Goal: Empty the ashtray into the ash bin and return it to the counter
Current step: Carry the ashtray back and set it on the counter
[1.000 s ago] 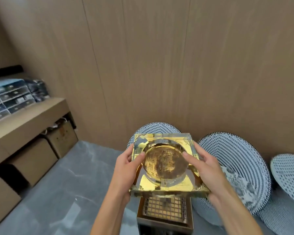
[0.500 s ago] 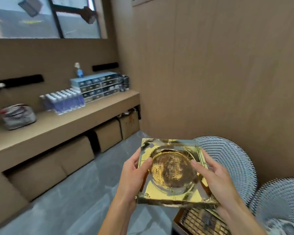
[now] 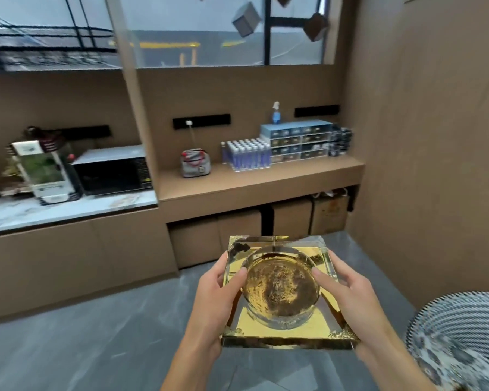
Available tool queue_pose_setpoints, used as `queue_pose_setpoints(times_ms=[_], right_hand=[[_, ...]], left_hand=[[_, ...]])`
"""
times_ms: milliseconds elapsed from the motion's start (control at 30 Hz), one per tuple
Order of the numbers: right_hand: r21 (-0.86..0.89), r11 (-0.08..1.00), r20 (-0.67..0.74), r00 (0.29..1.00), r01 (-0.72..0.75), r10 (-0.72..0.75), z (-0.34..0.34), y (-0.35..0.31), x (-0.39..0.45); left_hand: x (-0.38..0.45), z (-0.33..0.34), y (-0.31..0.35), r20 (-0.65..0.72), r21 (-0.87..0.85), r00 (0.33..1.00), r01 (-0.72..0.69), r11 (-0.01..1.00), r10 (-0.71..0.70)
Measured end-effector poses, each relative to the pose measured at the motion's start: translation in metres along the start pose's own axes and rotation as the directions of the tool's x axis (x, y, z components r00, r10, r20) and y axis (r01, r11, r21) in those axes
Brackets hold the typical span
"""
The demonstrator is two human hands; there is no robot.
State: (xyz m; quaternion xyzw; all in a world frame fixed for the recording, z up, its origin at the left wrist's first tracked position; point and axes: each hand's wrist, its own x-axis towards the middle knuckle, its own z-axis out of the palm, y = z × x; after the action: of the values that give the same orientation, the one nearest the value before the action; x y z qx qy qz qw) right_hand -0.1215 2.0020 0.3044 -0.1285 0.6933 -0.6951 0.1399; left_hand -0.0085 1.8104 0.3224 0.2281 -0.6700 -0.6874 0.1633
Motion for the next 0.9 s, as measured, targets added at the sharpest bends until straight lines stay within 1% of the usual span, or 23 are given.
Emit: queue_pose_setpoints(times_ms=[100,200,267,467,533,733,900], right_hand=[[-0.015,1.0,0.085,0.996,-0.012,0.014,0.049,0.0,0.019],[-0.017,1.0,0.143,0.99,0.0,0.003,0.103,0.001,0.041],[-0.003,1.0,0.188,0.982,-0.008,0.009,0.142,0.003,0.055],[-0.01,0.999,0.298,0.954,0.035,-0.03,0.255,0.007,0.089],[-0.014,0.999,0.346,0.938,0.038,-0.031,0.293,0.006,0.098],[-0.014,0.999,0.486,0.874,0.043,-0.031,0.389,0.013,0.123],[-0.033,0.999,0.579,0.815,0.043,-0.016,0.471,0.017,0.14]], left_hand=[[0.014,-0.045,0.0,-0.065,0.017,0.998,-0.02,1.0,0.021],[0.027,-0.093,0.0,-0.143,0.007,0.99,0.009,1.0,-0.008],[0.037,-0.128,-0.001,-0.187,-0.003,0.982,0.002,1.0,-0.003],[0.066,-0.23,-0.001,-0.337,-0.007,0.941,-0.033,0.999,0.029],[0.071,-0.262,0.001,-0.367,0.002,0.929,-0.041,0.999,0.039],[0.08,-0.341,-0.002,-0.518,-0.001,0.856,-0.018,1.0,0.015],[0.088,-0.404,-0.003,-0.601,-0.015,0.799,0.016,1.0,-0.022]])
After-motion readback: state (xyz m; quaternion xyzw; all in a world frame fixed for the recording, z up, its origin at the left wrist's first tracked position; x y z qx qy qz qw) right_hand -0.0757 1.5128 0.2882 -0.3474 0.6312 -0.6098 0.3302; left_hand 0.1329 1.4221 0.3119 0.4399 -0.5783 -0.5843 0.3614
